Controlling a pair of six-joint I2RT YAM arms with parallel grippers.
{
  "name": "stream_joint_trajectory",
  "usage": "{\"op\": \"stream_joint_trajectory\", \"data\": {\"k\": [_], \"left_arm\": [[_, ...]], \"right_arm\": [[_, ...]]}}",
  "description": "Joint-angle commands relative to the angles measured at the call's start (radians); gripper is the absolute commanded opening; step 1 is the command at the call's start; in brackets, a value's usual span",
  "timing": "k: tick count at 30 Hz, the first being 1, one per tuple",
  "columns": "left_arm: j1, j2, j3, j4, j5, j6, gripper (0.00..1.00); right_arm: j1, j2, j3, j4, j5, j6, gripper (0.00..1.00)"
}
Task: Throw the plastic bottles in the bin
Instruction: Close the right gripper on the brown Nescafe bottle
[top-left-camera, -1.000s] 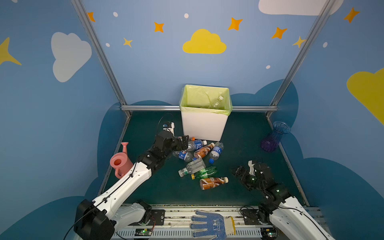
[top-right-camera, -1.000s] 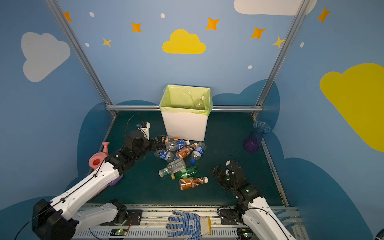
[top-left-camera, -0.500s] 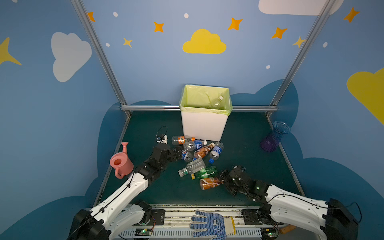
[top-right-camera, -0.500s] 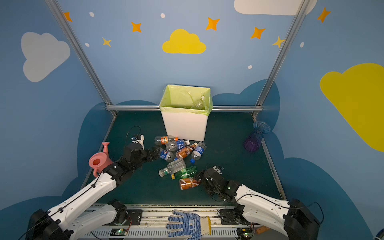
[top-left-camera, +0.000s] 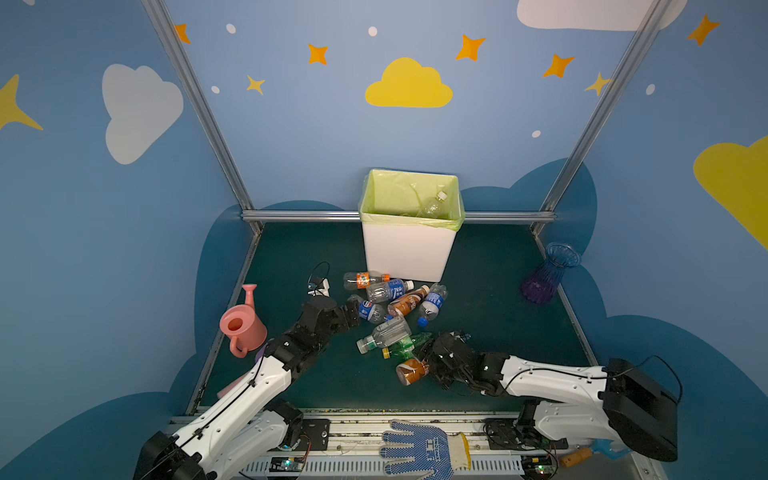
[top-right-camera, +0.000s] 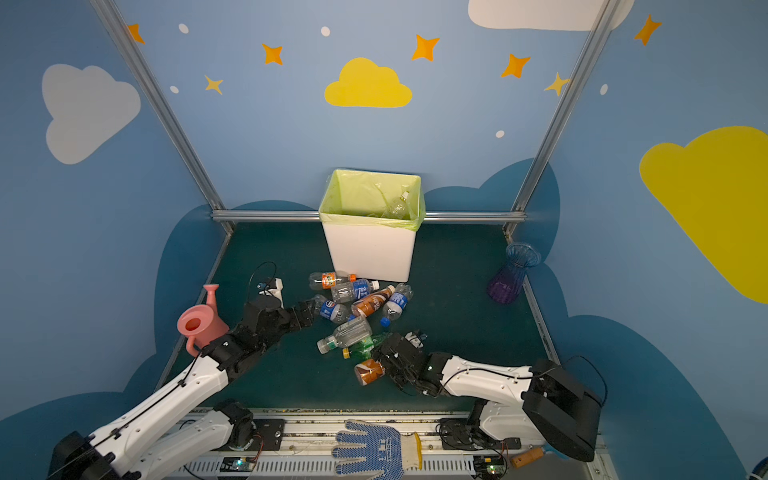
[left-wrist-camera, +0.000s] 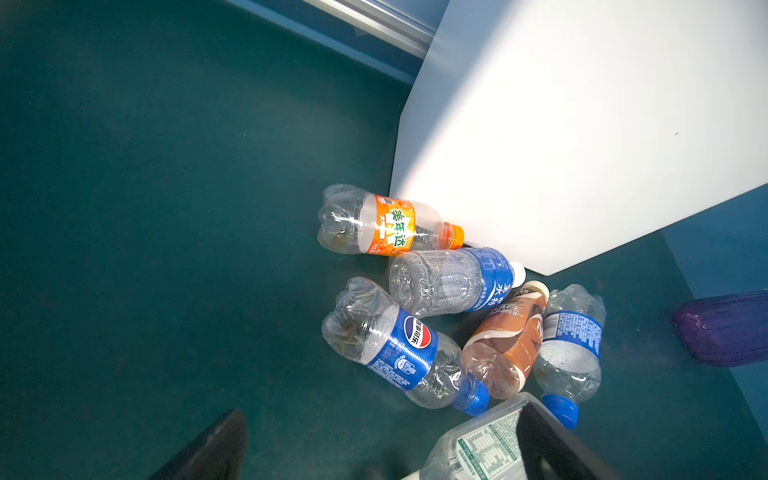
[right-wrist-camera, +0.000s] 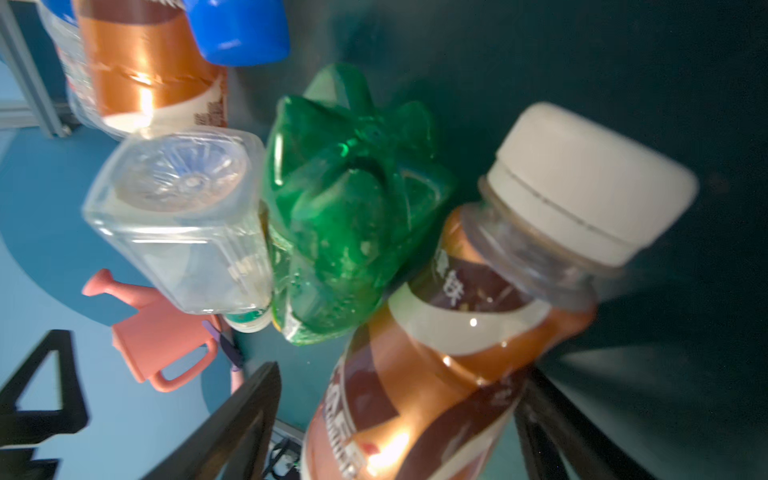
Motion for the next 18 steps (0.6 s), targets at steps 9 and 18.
{"op": "stream_joint_trajectory", "data": {"k": [9,18], "left_arm": [[0.015,-0.034,-0.023,-0.014,-0.042,-0.004,1.00],[0.027,-0.038,-0.024,-0.024,-0.043,-0.003,1.00]], "right_arm": [[-0.011,0.111,0.018,-0.073,-0.035,0.027,0.73],[-0.020,0.072,-0.022,-0.072,0.000,0.050,0.53]]}}
